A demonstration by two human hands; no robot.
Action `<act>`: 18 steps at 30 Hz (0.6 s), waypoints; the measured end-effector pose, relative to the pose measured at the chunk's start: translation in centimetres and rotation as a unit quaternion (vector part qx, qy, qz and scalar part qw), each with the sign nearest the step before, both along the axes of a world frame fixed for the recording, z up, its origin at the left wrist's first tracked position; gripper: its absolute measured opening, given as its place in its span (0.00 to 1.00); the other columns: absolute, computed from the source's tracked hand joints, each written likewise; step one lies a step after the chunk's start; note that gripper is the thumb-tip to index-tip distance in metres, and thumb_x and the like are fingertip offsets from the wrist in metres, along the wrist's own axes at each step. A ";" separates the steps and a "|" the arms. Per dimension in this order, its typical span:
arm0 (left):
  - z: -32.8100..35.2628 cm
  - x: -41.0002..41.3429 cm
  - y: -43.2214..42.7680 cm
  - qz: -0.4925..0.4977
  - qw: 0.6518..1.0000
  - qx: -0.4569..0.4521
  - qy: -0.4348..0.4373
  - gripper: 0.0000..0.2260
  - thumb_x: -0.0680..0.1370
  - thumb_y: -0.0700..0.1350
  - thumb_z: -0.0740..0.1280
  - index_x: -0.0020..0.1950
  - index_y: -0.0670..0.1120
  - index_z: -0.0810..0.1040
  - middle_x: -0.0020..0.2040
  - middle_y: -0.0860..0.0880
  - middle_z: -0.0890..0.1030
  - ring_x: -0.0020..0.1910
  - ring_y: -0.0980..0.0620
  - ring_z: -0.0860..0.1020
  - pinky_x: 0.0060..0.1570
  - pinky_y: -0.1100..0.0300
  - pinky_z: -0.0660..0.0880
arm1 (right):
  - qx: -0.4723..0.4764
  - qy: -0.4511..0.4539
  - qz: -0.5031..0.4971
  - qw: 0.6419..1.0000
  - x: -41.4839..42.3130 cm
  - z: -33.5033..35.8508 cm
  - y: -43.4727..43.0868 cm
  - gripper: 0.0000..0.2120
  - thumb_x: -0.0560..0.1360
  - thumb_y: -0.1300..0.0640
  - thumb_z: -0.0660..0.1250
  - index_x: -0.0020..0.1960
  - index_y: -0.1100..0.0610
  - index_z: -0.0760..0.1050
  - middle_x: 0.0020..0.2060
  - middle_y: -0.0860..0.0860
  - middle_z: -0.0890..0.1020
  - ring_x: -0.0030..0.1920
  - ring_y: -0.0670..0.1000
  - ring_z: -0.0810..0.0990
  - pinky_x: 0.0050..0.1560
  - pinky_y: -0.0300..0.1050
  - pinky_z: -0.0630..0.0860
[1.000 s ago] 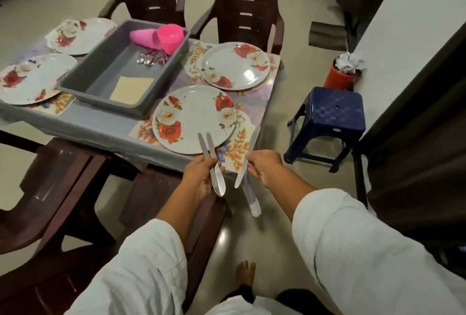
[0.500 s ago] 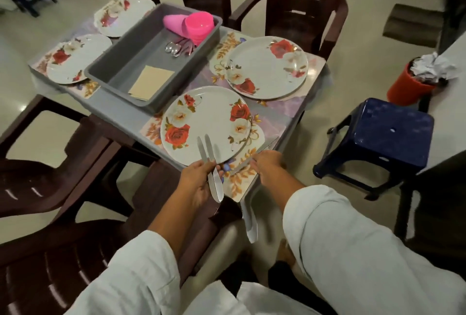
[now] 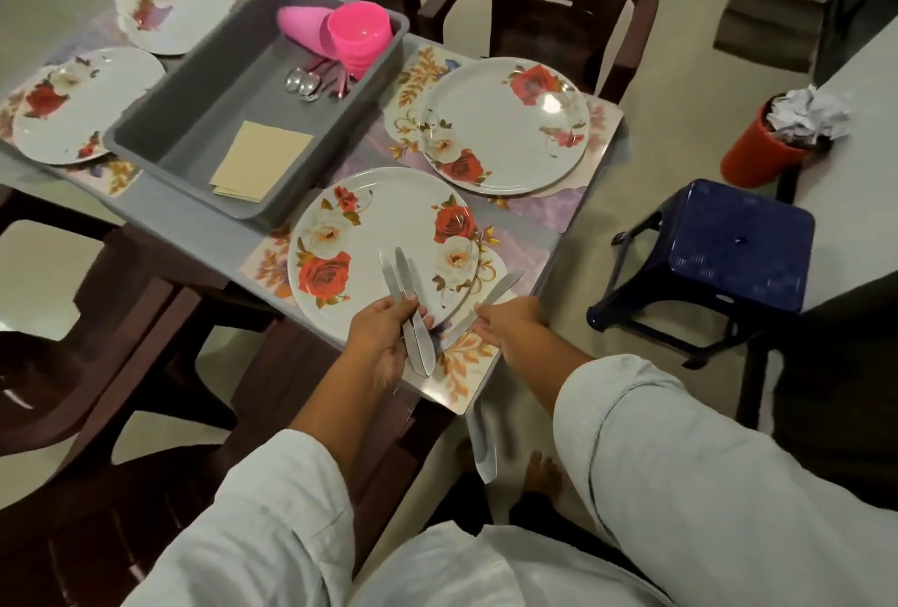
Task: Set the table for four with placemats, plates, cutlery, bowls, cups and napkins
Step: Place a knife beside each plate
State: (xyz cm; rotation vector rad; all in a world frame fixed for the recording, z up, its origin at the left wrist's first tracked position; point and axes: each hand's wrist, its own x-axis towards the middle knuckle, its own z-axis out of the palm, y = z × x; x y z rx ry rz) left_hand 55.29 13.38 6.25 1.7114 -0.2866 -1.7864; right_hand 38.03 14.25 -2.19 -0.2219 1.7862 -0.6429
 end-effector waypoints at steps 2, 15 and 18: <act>-0.2 0.0 -0.6 -0.008 1.000 0.010 -0.001 0.06 0.81 0.37 0.68 0.57 0.38 0.79 0.41 0.41 0.83 0.35 0.47 0.82 0.36 0.49 0.83 | 0.012 0.032 0.004 0.999 0.0 0.2 -0.1 0.16 0.65 0.56 0.81 0.44 0.60 0.76 0.47 0.58 0.85 0.45 0.57 0.87 0.47 0.55 0.85; 2.3 -5.2 -3.1 -0.013 0.994 -0.023 0.101 0.08 0.80 0.39 0.69 0.58 0.36 0.80 0.48 0.37 0.86 0.46 0.39 0.86 0.39 0.49 0.84 | -0.190 0.012 0.210 0.959 -1.5 9.2 -3.4 0.15 0.75 0.43 0.74 0.49 0.54 0.86 0.45 0.53 0.88 0.48 0.57 0.87 0.56 0.56 0.83; 2.8 -7.2 -4.1 0.000 0.994 -0.037 0.100 0.10 0.81 0.39 0.69 0.60 0.37 0.80 0.50 0.38 0.86 0.48 0.40 0.86 0.50 0.47 0.84 | -0.208 -0.001 0.229 0.951 -3.8 10.3 -4.7 0.11 0.77 0.49 0.73 0.55 0.53 0.85 0.47 0.52 0.87 0.49 0.55 0.87 0.55 0.54 0.84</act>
